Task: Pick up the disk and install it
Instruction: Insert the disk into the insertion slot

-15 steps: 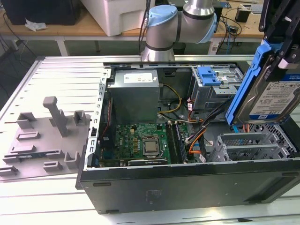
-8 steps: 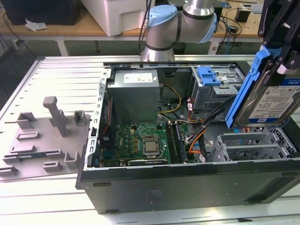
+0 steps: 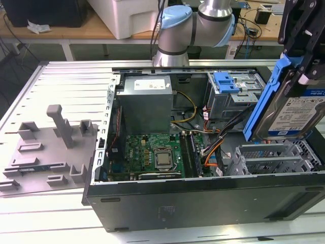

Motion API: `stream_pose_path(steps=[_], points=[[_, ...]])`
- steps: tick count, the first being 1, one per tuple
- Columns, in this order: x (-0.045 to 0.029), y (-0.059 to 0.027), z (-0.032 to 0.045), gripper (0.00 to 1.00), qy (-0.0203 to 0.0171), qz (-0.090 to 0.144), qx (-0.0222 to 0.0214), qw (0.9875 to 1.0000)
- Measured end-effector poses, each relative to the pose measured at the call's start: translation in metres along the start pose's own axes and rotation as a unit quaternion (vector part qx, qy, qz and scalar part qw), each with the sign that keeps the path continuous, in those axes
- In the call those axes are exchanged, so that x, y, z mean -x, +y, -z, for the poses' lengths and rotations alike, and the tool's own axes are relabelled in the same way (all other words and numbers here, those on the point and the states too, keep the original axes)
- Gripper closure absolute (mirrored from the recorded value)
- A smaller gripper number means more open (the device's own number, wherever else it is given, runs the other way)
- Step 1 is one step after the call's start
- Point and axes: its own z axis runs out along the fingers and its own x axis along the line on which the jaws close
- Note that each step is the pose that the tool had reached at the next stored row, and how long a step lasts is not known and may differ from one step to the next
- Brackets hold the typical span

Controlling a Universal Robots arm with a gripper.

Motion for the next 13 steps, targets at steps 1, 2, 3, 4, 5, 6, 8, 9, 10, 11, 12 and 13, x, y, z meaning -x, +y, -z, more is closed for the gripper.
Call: stream_pose_path(steps=[1,2,3,4,5,6,8,9,10,11,12,13], points=[[-0.0001,-0.0001,-0.0010,0.63,0.0000,0.000,0.0000,1.0000],[-0.0002,-0.0002,-0.0015,0.63,0.0000,0.000,0.0000,1.0000],[-0.0003,-0.0003,-0.0026,0.63,0.0000,0.000,0.0000,1.0000],[-0.0003,-0.0004,-0.0031,0.63,0.0000,0.000,0.0000,1.0000],[-0.0004,-0.0005,-0.0036,0.63,0.0000,0.000,0.0000,1.0000],[-0.0004,-0.0006,-0.0043,0.63,0.0000,0.000,0.0000,1.0000],[-0.0005,-0.0008,-0.0053,0.63,0.0000,0.000,0.0000,1.0000],[-0.0005,-0.0009,-0.0059,0.63,0.0000,0.000,0.0000,1.0000],[-0.0006,-0.0010,-0.0064,0.63,0.0000,0.000,0.0000,1.0000],[-0.0006,-0.0012,-0.0073,0.63,0.0000,0.000,0.0000,1.0000],[-0.0007,-0.0013,-0.0078,0.63,0.0000,0.000,0.0000,1.0000],[-0.0008,-0.0014,-0.0085,0.63,0.0000,0.000,0.0000,1.0000]])
